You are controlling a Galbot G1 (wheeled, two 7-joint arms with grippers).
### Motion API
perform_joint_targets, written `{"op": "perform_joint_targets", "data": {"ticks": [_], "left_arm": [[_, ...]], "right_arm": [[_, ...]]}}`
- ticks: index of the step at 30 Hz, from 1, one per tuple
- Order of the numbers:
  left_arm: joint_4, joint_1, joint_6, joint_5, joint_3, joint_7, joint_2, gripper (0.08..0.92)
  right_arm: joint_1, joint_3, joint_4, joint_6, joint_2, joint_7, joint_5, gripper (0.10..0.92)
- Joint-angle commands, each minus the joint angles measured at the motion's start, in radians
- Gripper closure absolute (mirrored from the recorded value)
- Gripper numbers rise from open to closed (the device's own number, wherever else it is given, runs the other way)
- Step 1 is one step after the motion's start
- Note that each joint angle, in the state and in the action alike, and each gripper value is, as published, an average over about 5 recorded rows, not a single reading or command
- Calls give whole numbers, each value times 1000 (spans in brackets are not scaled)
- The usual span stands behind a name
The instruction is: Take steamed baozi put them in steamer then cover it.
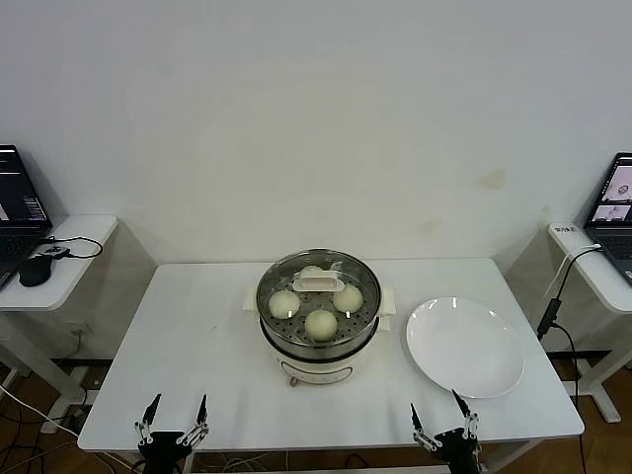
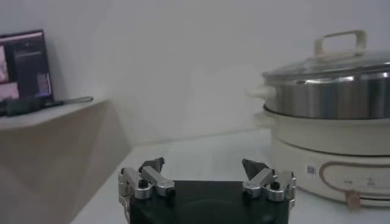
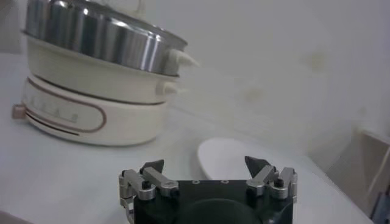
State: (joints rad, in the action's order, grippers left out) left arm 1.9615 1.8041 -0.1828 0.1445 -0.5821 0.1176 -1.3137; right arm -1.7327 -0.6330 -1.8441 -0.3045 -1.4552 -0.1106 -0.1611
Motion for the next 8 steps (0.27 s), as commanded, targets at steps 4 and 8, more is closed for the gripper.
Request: {"op": "perform_joint_targets", "data": {"ticks": [4,8], "left_arm": [[-25,21,-20,35,-11,-19,-9,177],[-30,20,-21,31,-10,-24,-9,177]], "right_arm": [[-18,7,-26,1,3,-23,16,203],[-18,4,-24,-2,1,-22,11,203]]}}
